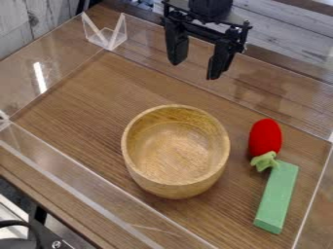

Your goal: Put the green block in the brown bowl

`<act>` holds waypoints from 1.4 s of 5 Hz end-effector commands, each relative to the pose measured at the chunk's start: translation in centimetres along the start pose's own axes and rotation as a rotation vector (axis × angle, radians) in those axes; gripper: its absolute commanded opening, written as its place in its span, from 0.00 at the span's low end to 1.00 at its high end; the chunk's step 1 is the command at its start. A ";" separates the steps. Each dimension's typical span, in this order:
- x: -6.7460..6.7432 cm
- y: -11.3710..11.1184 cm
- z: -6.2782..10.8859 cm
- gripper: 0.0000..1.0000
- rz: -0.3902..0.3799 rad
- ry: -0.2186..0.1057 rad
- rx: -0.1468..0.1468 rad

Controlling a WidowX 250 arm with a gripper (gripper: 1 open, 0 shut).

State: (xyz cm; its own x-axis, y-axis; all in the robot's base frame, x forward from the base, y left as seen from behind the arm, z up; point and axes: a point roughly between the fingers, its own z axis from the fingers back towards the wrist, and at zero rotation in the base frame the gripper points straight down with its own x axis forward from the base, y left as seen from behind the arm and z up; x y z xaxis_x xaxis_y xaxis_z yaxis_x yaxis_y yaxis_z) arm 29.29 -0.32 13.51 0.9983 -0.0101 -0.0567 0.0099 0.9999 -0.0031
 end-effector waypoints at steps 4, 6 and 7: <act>-3.3 -14.1 -3.5 1.00 -0.086 0.030 -0.055; -3.8 -15.2 -5.7 1.00 -0.104 0.025 -0.064; -3.9 -15.4 -7.2 1.00 -0.075 0.021 -0.068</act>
State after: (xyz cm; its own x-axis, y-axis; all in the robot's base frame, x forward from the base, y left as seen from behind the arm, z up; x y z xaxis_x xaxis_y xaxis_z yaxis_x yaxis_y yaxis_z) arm 24.50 -15.26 5.57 0.9906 -0.0820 -0.1098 0.0756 0.9953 -0.0613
